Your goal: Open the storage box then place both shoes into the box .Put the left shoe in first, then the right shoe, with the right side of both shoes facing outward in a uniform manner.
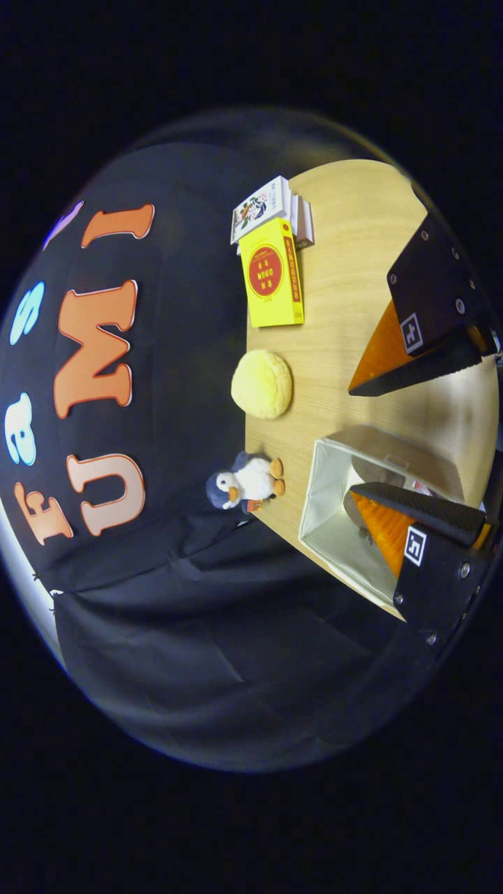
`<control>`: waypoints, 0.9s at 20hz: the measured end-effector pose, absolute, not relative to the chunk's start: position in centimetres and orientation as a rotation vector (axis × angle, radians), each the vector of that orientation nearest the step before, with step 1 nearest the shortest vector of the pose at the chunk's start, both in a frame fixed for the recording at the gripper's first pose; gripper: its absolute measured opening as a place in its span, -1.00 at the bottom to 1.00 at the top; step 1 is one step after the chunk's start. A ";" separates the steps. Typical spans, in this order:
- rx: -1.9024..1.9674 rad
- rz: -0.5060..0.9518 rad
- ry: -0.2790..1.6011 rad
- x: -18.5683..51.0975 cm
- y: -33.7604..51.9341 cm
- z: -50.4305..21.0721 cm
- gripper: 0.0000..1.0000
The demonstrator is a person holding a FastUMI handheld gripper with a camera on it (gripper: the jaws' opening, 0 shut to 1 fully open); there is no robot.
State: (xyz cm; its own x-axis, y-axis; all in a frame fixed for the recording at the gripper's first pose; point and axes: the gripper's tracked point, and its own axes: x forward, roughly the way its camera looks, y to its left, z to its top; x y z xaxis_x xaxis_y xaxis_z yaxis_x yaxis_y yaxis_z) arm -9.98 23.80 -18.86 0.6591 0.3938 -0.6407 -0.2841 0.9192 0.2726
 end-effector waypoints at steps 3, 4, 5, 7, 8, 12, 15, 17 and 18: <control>0.149 0.342 0.675 -8.4 19.1 -17.2 0.54; 0.132 0.322 0.641 -7.8 17.2 -16.5 0.60; 0.113 0.297 0.606 -7.1 15.3 -15.9 0.62; 0.083 0.258 0.530 -6.0 11.8 -14.2 0.65; 0.073 0.243 0.495 -5.5 10.3 -13.4 0.66; 0.067 0.199 0.369 -4.0 4.8 -10.2 0.67; 0.060 0.202 0.274 -3.7 2.3 -7.8 0.68; 0.037 0.186 0.211 -3.2 0.9 -6.9 0.73; 0.030 0.181 0.186 -3.1 0.6 -6.7 0.78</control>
